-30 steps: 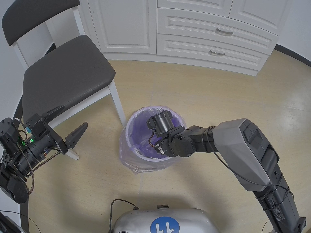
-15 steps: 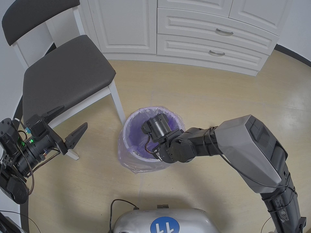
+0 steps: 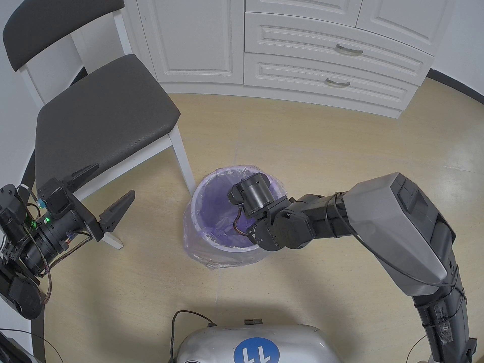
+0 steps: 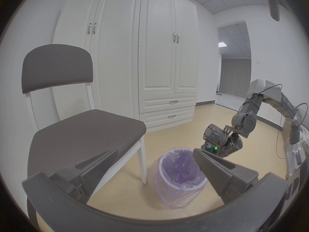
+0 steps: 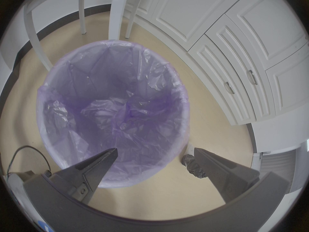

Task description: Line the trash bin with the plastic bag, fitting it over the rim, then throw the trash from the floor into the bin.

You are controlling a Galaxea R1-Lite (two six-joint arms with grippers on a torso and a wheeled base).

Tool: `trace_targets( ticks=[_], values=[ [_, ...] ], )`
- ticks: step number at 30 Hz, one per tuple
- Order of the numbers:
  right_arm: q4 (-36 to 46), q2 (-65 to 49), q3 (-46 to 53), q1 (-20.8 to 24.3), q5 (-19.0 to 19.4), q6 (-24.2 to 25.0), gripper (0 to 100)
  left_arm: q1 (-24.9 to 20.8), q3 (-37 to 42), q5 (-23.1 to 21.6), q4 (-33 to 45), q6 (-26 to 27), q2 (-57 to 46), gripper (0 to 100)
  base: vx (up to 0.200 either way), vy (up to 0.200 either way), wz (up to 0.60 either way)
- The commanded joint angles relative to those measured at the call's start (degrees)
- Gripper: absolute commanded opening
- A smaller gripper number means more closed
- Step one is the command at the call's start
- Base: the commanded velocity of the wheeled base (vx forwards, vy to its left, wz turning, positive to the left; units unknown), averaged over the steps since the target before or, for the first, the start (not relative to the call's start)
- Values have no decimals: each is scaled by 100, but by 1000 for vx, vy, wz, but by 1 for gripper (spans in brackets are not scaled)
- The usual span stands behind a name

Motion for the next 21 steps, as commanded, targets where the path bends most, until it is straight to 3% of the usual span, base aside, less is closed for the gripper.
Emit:
trace_targets(
  ticks=[1,8,14,21],
  values=[
    [6,-510,792,79,-23,-48,100,1,29,2,5,2,-56,100,0,0,0],
    [-47,-967,827,97,13,365,100,-34,90,-7,14,19,559,100,0,0,0],
    [-179,-1986,2102,-220,320,945,100,18,-736,134,5,529,2879,100,0,0,0],
    [-2789,-2566,3921,-800,909,1112,100,-228,-1307,1311,23,529,3899,100,0,0,0]
  ],
)
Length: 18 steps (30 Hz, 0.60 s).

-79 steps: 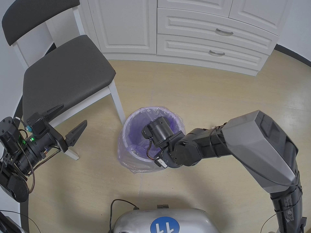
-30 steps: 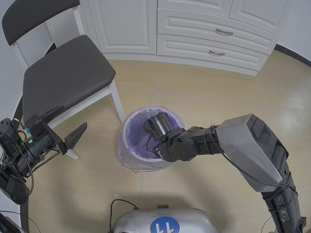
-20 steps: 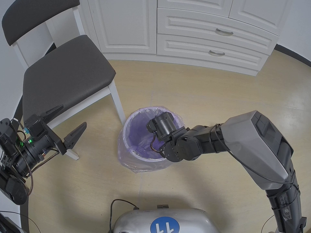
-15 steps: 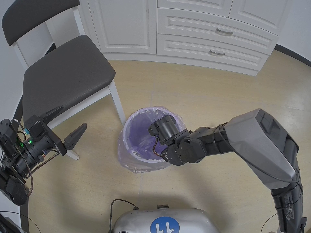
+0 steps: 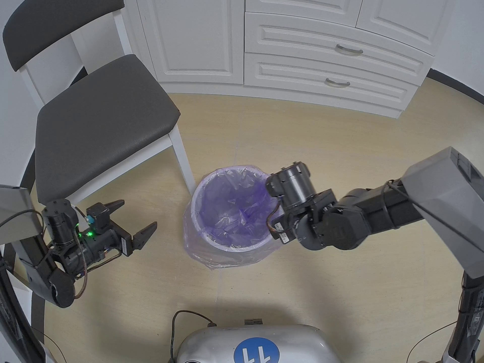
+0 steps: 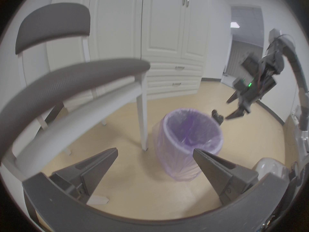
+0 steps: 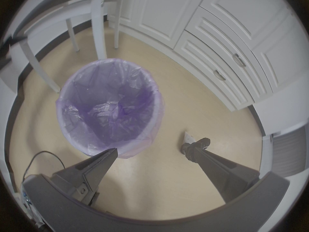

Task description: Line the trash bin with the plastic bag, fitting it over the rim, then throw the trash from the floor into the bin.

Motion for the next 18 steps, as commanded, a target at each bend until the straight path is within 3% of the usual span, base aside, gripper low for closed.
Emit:
trace_targets(
  ticks=[1,4,9,18],
  values=[
    [-2245,-892,1834,-730,558,255,100,-284,-864,1093,16,144,1853,100,0,0,0],
    [-3449,-452,2274,-985,716,247,100,-389,-1216,1445,95,144,2372,100,0,0,0],
    [-4653,198,2494,-1249,751,247,100,-380,-1963,1401,833,109,2802,100,0,0,0],
    [-4733,462,2476,-1548,980,651,100,-477,-3571,628,2318,-427,3057,100,0,0,0]
  ],
)
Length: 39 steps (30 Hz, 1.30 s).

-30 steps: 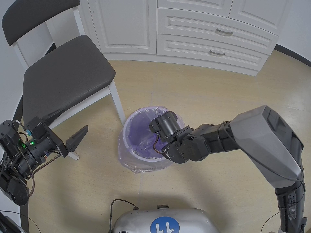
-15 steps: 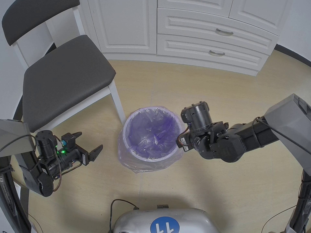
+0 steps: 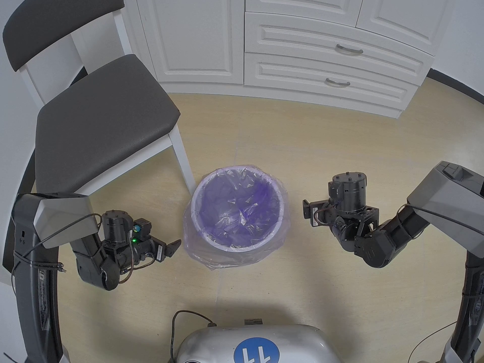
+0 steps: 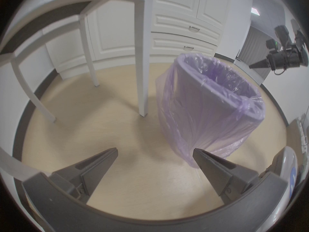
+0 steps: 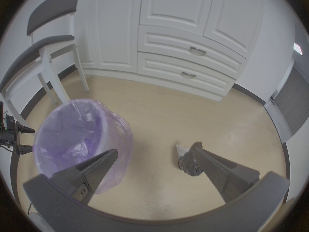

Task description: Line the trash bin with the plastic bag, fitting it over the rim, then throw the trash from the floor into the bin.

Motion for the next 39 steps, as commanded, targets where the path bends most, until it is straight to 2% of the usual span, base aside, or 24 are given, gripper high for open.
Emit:
trace_targets(
  ticks=[1,6,10,11,12,13,15,17,20,24,28,33,37,39],
  values=[
    [-151,477,172,-364,271,252,100,-157,-1235,-351,794,-341,683,100,0,0,0],
    [-151,582,101,-478,324,252,100,-254,-1982,-342,1199,-456,999,100,0,0,0],
    [-160,741,31,-548,333,252,100,-245,-3020,-333,2183,-438,1307,100,0,0,0],
    [-160,741,31,-548,333,252,100,-245,-3020,-333,2183,-438,1307,100,0,0,0],
    [-160,785,5,-610,333,252,100,-236,-3608,-324,2701,-438,1439,100,0,0,0],
    [-160,785,-4,-610,333,252,100,-236,-3740,-324,2816,-438,1465,100,0,0,0],
    [-151,793,-48,-636,342,252,100,-236,-4654,-307,3501,-438,1729,100,0,0,0],
    [-151,793,-48,-636,342,252,100,-236,-4813,-298,3616,-438,1773,100,0,0,0],
    [-160,837,-48,-636,386,252,100,-236,-5630,-298,4248,-438,2010,100,0,0,0],
    [-160,890,-74,-671,394,252,100,-236,-6201,-289,4644,-447,2256,100,0,0,0],
    [-160,960,-154,-680,394,261,100,-236,-6456,-289,4828,-447,2397,100,0,0,0],
    [-178,1110,-233,-627,491,314,100,-254,-6315,-298,4767,-429,2344,100,0,0,0],
    [-169,1277,-400,-443,799,727,100,-219,-6008,-315,4714,-438,2142,100,0,0,0],
    [-160,1444,-602,-258,975,1166,100,-192,-5691,-342,4591,-438,1975,100,0,0,0]
  ],
)
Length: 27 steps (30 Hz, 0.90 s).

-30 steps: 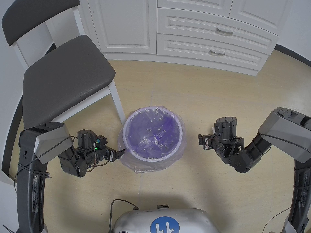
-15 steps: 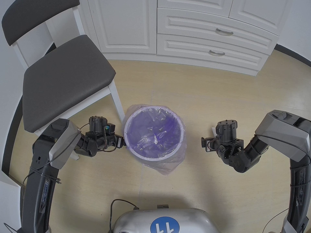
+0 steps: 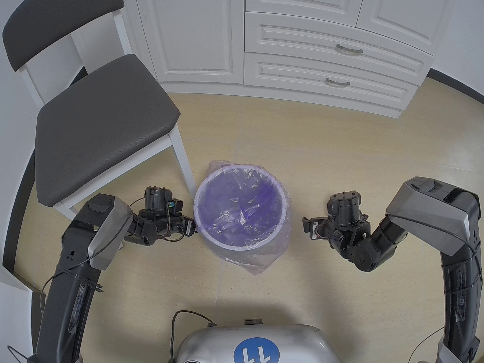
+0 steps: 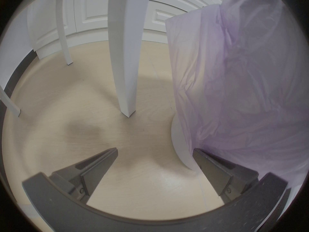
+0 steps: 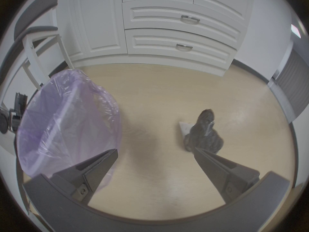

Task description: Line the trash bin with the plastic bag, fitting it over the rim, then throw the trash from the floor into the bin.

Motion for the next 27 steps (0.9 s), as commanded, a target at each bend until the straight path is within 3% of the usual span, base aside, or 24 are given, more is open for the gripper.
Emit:
trace_targets(
  ticks=[1,7,12,27],
  values=[
    [17,330,-278,266,186,377,100,46,430,-27,-126,6,-269,100,0,0,0],
    [35,681,-515,442,379,746,100,107,1098,-36,-846,-12,-445,100,0,0,0],
    [96,954,-603,539,819,1071,100,116,1494,-36,-1110,-3,-594,100,0,0,0],
    [553,1349,-1201,460,845,1080,100,98,1872,-27,-1198,15,-893,100,0,0,0]
  ],
)
